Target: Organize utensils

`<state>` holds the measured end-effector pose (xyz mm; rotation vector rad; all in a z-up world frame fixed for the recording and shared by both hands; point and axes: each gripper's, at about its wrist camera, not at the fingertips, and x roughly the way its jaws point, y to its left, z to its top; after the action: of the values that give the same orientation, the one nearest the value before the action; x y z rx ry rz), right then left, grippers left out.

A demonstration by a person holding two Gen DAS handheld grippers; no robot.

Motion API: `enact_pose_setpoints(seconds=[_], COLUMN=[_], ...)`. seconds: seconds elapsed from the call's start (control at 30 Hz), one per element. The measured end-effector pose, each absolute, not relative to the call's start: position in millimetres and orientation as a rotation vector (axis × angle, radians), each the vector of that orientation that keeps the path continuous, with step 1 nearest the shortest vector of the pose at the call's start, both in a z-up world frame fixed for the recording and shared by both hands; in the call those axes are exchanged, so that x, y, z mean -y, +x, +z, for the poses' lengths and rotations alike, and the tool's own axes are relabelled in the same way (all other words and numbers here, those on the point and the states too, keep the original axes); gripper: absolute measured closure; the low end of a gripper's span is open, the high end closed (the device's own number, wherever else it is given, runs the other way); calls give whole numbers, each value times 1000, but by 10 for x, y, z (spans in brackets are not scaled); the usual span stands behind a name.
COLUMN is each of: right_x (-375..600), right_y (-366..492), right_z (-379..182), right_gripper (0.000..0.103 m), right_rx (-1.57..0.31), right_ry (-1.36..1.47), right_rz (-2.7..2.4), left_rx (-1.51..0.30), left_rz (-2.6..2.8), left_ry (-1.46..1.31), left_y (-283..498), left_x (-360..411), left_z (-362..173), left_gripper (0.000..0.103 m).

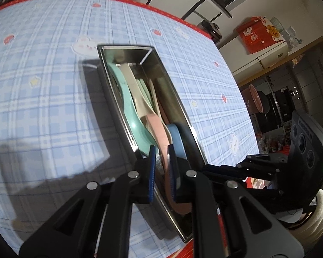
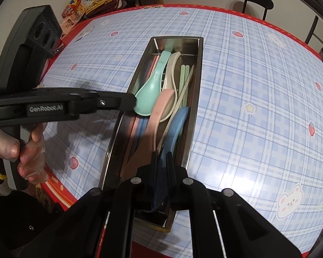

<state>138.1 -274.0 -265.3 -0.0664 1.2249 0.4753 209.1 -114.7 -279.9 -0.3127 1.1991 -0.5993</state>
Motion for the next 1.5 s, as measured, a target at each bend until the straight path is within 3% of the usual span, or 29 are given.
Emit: enact_pose_setpoints(seconds=[0.07,0.13,0.27,0.47,0.57,0.6,0.73,1.13,1.5], right_x=[2746,2749,2747,2718,2683,2667,2600,2525,2667], right_y=[1369,1364,1354,1349,1348,1341,1311,893,496], right_z=[-2590,-2534,-2430,-2301,-2223,-2180,-2000,-1136,-579], right_gripper=[88,70,59,23,9,6,6,6,6], right_rx=[-1215,-1203,-1186,-1160,-1141,-1133,-1091,-891,-725], right_ry=[-71,-78,-93,-112,-109,-102,-97,58,64], right_rz=[462,443,399,322,282,268,216,74,-55], left_rx=[-1178,-1159,-1121,-1071,-1041,-1027,-961,-736,-602], left_rz=[-593,-582,-544,-475,-446,-437,-397,-236,-120], left_ry=[-295,-276,-232,-167,-130,-115,-74,67,52], left_y=[2084,2070,2038,1941,1864,1830,1720,1242,893], left_x=[1088,1023,811,438,278,217,9,-476,-740], left_z=[-2711,-2628,-2468,-2262,-2155,-2109,-1912,-928,-400], left_gripper=[87,87,86,79,64,51,6,5,5])
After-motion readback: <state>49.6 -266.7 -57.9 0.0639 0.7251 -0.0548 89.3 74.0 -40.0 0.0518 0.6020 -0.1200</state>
